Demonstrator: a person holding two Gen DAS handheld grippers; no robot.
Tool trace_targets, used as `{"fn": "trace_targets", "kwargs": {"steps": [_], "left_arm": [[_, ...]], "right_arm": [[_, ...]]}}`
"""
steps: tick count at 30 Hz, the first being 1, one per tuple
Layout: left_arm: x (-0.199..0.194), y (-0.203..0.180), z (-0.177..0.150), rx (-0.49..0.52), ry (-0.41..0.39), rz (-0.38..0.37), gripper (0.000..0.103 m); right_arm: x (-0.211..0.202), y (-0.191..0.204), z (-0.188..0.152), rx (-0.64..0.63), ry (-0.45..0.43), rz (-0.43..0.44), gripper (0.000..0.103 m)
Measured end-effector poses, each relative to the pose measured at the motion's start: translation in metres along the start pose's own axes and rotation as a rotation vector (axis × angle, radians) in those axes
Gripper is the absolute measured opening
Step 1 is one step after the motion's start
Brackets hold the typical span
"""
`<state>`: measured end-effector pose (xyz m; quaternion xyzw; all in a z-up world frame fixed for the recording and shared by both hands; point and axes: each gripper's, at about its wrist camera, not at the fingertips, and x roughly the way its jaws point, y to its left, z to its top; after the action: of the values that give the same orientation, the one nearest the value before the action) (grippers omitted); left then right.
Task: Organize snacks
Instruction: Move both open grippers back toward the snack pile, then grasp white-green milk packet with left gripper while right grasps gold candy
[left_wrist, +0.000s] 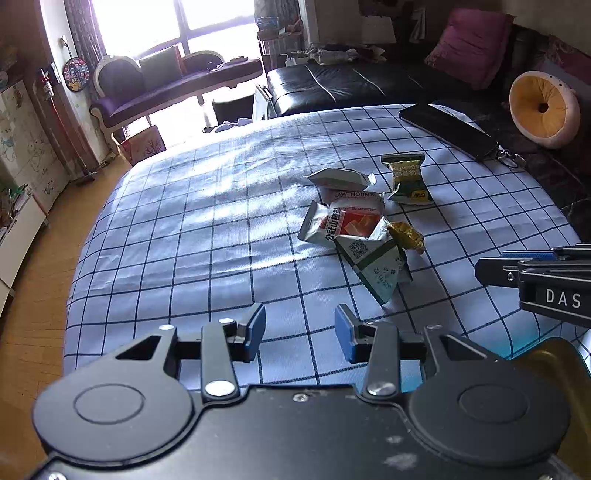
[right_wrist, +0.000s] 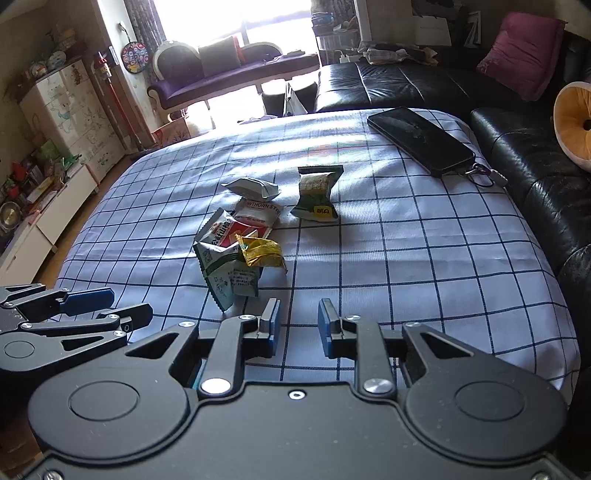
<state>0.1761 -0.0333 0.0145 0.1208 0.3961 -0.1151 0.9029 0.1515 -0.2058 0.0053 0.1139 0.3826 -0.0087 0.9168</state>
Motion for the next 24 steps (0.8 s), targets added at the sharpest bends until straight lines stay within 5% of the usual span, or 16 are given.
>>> {"fn": "trace_targets", "kwargs": {"steps": [7,24], "left_arm": [[0.015,-0.01,0.02,0.053,-0.04,-0.007,0.044],[0.051,-0.035,0.041,0.019,0.052,-0.143,0.049]], "right_arm": [[0.009,-0.003,0.006,0.006,-0.004,0.004,0.034],[0.016,-0.019,0.009,0.055,-0.005,-0.004,0.034]]}}
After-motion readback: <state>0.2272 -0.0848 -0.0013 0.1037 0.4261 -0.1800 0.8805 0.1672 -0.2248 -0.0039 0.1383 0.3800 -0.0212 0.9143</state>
